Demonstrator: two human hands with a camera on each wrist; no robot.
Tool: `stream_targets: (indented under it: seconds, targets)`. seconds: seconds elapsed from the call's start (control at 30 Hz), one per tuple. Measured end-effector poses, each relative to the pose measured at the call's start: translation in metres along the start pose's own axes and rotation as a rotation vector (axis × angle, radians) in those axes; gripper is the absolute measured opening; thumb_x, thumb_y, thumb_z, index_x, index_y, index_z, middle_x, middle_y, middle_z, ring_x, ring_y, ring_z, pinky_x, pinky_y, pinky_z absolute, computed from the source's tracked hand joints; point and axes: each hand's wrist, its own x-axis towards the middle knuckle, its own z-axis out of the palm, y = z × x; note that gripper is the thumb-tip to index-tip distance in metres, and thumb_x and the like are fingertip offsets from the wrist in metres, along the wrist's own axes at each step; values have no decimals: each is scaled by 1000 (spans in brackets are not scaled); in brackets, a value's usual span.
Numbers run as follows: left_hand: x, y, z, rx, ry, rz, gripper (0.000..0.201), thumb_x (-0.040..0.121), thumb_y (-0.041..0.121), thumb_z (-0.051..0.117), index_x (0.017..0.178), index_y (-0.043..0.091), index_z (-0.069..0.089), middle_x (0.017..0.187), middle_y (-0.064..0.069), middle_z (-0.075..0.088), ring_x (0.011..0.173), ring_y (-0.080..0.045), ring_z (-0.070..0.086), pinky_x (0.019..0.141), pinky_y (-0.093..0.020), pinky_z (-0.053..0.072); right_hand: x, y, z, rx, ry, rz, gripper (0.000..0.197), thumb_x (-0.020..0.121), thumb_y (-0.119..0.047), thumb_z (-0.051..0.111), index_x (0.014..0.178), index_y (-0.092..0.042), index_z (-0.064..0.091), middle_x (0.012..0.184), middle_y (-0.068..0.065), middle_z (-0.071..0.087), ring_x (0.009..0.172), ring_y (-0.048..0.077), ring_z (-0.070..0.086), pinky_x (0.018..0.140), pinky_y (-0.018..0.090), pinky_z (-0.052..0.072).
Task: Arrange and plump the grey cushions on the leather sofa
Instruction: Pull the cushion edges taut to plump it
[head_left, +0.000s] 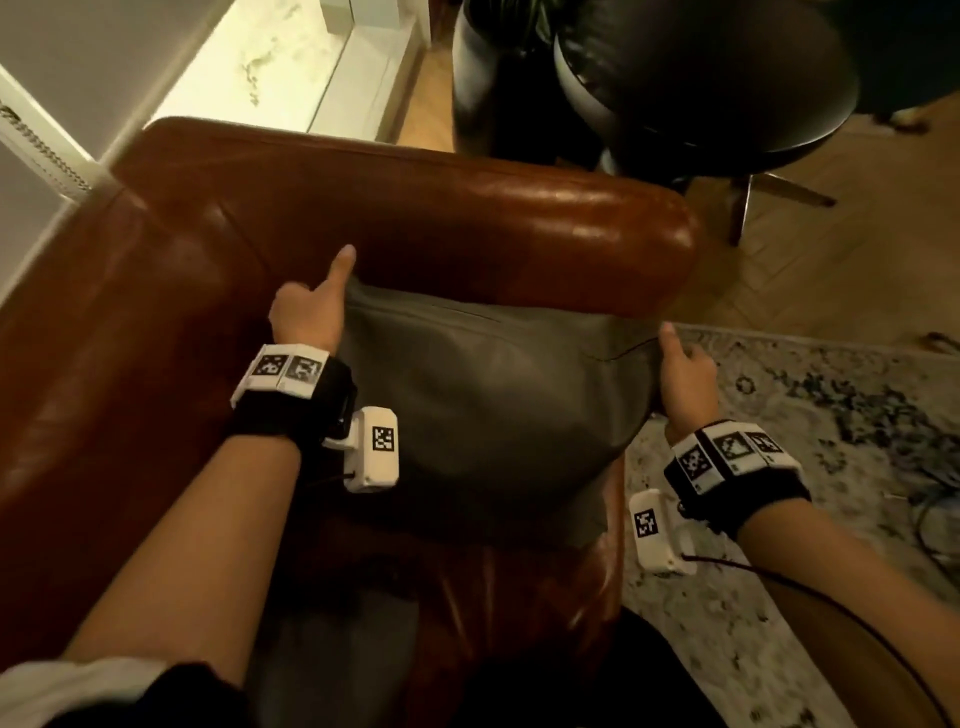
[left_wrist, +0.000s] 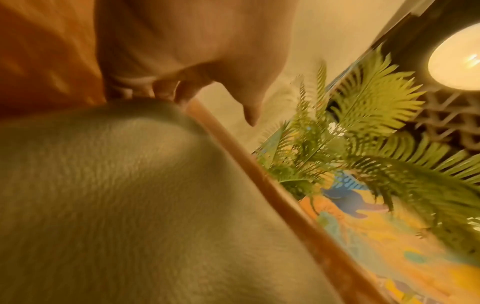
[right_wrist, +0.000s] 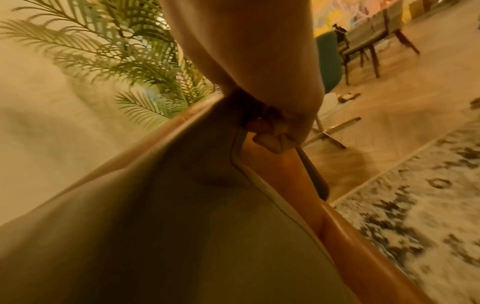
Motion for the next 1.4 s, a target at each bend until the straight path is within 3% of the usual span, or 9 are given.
stream_targets:
  seconds: [0.17,0.3,0.47,0.6,0.7,0.93,1.1,1.3,1.4]
  targets:
    - [21,-20,-1,70,67,46,48,89,42,68,116,2,69,121,-21,68,114,-34,62,89,-32,45,-1,3,-17,61,-40,-47,28,94,-40,60,103,-14,63,107,9,67,98,27,63,84,45,53]
    - [24,-36,-3,-29,91,1,48,83,40,72,113,2,68,114,-19,70,108,-32,64,95,-36,49,-6,9,-19,131,45,22,38,92,-34,66,117,-6,60,107,15,66,90,29,63,88,51,55]
    - [37,-28,-17,-340,-268,-324,66,81,54,65,131,11,58,118,-9,69,103,-28,67,94,-41,52,-21,15,-18,344,-35,151,27,97,-42,53,102,-17,62,99,1,67,90,19,64,70,34,52]
    - [33,-19,-30,-100,-173,-8,33,87,26,73,107,-1,67,96,-12,68,96,-30,67,94,-44,54,-29,12,-26,276,-45,16,25,98,-31,55,107,-10,65,97,0,69,90,14,66,66,30,51]
    - [38,-27,-44,-112,-4,150,46,70,27,83,105,0,70,101,-16,71,95,-26,68,94,-48,55,-32,0,-34,198,-52,-108,16,95,-23,62,93,-8,65,92,3,69,83,14,68,68,32,57]
    - [17,-47,-36,-529,-361,-292,58,88,56,62,125,12,63,115,-10,73,101,-24,71,92,-37,55,-31,-13,-16,232,-40,-2,31,94,-43,59,106,-15,63,105,2,69,89,15,65,71,35,54]
    - [23,-36,-55,-337,-72,8,15,82,18,78,85,11,65,97,-13,70,85,-20,69,82,-33,57,-47,-23,-38,137,-101,-85,24,97,-30,57,89,-10,64,94,4,69,84,16,67,66,33,53]
    - [46,-57,-51,-177,15,5,64,46,59,83,83,9,71,93,-12,74,90,-25,71,88,-45,58,-24,-3,-26,-291,23,-86,48,91,-41,64,105,5,60,100,19,67,92,35,65,77,48,56]
    - [28,-51,-46,-296,10,-21,41,73,60,72,73,20,64,98,-10,72,98,-24,69,94,-40,55,-28,-11,-4,-654,241,-417,53,92,-31,63,127,3,46,132,24,48,122,40,47,102,47,37]
